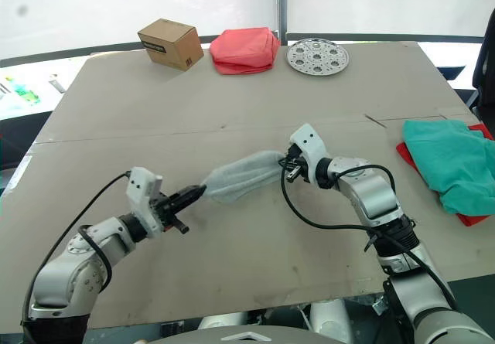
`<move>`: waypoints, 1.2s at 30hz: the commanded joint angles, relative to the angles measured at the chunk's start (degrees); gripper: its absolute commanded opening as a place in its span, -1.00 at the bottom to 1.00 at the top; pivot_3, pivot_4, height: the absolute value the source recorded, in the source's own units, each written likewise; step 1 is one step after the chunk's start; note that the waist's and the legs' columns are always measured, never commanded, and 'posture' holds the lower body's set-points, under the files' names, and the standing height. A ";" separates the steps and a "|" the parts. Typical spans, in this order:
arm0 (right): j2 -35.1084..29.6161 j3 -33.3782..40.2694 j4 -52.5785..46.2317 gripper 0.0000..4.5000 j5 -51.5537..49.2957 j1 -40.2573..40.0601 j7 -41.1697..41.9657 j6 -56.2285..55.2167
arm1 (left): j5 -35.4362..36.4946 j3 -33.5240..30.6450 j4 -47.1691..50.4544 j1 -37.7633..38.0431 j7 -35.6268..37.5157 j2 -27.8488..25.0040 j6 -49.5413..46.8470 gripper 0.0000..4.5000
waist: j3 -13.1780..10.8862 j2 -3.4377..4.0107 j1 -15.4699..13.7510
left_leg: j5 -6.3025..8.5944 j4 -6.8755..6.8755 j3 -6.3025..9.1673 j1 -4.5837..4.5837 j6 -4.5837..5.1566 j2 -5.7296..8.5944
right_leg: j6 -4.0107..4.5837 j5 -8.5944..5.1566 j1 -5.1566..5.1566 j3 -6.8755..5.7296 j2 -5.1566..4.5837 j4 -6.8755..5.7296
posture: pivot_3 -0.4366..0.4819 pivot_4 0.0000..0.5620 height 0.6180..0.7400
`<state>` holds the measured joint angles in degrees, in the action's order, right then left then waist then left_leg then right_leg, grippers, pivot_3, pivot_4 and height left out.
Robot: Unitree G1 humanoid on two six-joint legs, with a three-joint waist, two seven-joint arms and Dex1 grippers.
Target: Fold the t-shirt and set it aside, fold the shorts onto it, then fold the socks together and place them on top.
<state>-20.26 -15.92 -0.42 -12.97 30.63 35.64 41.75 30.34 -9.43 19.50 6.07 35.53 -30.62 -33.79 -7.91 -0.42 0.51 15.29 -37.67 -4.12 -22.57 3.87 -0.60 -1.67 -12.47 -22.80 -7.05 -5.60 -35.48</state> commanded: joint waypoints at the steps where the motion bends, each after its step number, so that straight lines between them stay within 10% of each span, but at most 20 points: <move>1: -1.44 0.34 -0.86 -0.26 1.14 -1.15 0.91 -2.04 | -0.97 -1.29 -0.27 0.65 -1.04 0.40 1.64 -0.43 | -0.01 0.02 0.00 | 0.00 0.00 0.00 -0.01 0.00 0.00 | 0.00 0.00 0.00 0.00 0.00 0.01 | -0.05 -0.47 0.94; 4: -5.27 1.31 -6.08 0.29 2.15 -3.09 1.31 -1.52 | 2.43 -5.44 0.14 0.69 -0.80 0.84 1.49 0.10 | -0.03 0.07 0.02 | 0.08 0.03 0.00 -0.01 -0.14 0.00 | 0.00 0.00 -0.01 0.00 -0.02 0.03 | -0.05 -0.47 0.94; 9: -8.27 7.77 -16.65 0.29 -2.58 -7.89 1.46 1.41 | 11.73 -9.98 3.24 -1.24 2.01 0.61 -1.51 0.10 | -0.06 0.07 -0.47 | 0.08 0.12 0.04 -0.08 -0.15 -0.01 | -0.01 0.00 -0.05 -0.03 -0.05 0.14 | -0.05 -0.47 0.94; 10: -7.67 8.67 -17.74 0.03 -3.63 -8.47 1.53 0.89 | 12.83 -9.50 4.08 -2.03 2.09 0.77 -2.12 0.16 | -0.06 0.08 -0.56 | 0.08 0.14 0.04 -0.08 -0.15 -0.01 | -0.02 0.00 -0.04 -0.04 -0.05 0.15 | -0.05 -0.47 0.94; 16: -3.14 5.55 -14.89 -1.00 -2.97 -6.66 1.00 -2.29 | 11.75 -2.40 4.86 -6.39 0.91 2.31 -3.21 -0.98 | -0.04 0.05 -0.66 | 0.07 0.15 0.00 -0.02 -0.14 0.01 | -0.03 0.01 0.03 -0.05 -0.01 0.15 | -0.05 -0.47 0.94; 27: 3.96 -3.02 10.25 -1.00 7.10 0.21 -0.56 -12.51 | -6.19 10.46 -8.73 -10.71 -5.62 4.59 1.11 -0.98 | 0.07 -0.08 -0.34 | -0.12 0.17 -0.07 0.14 0.06 0.05 | -0.02 0.01 0.14 0.10 0.20 0.09 | -0.05 -0.47 0.94; 33: 5.70 1.96 3.41 -1.00 2.88 -2.23 -0.03 -13.87 | 6.40 -0.01 -4.29 -9.43 -0.64 5.87 1.25 -0.98 | 0.07 -0.05 0.13 | -0.09 0.23 -0.05 0.23 -0.07 -0.01 | -0.02 0.00 0.13 0.11 0.06 0.04 | -0.05 -0.47 0.94; 36: 5.50 4.84 -3.44 -0.57 -0.32 -5.46 0.89 -14.51 | 11.67 -6.36 -5.05 -8.83 0.55 2.31 -3.38 -0.54 | 0.05 -0.04 0.12 | -0.10 0.23 -0.01 0.12 -0.08 -0.02 | -0.01 0.00 0.04 0.07 0.04 0.04 | -0.05 -0.47 0.94</move>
<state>-14.59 -13.79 2.01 -10.78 25.93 35.95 28.48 38.57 -11.38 12.92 -3.04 35.20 -26.49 -35.13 -7.86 -0.46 0.63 15.18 -37.43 -4.12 -22.45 3.80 -0.62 -1.68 -12.47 -22.77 -6.99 -5.56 -35.44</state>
